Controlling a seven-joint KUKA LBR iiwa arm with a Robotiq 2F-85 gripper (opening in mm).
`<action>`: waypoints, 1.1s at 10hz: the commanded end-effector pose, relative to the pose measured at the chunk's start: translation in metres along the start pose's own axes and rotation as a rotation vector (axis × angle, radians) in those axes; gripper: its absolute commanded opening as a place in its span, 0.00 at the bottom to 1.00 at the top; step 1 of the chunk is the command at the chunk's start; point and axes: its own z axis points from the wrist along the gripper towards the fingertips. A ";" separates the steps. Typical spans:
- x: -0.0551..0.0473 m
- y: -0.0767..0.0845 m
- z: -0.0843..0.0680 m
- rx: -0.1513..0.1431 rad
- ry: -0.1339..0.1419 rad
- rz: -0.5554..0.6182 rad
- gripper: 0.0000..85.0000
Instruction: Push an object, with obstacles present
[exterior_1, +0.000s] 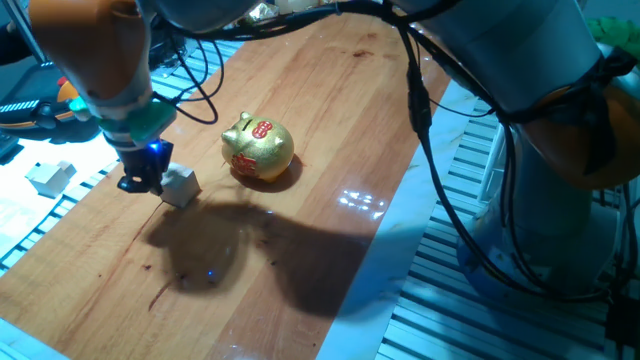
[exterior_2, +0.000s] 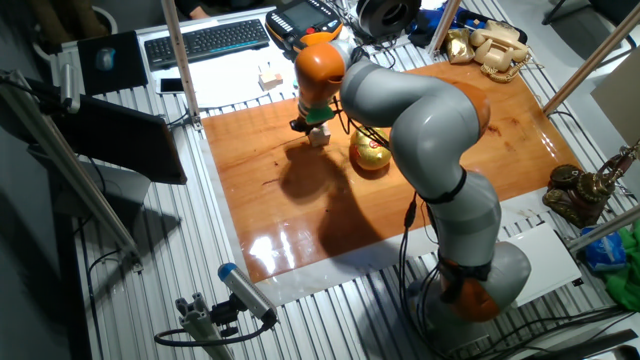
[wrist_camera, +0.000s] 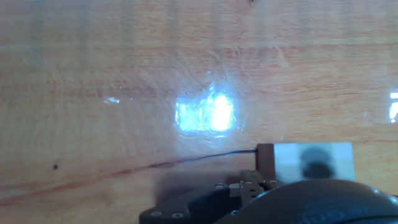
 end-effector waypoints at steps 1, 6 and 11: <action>0.000 0.001 0.000 0.006 0.000 -0.004 0.00; 0.003 -0.004 0.006 0.055 -0.008 -0.068 0.00; 0.006 -0.007 0.010 0.050 -0.016 -0.051 0.00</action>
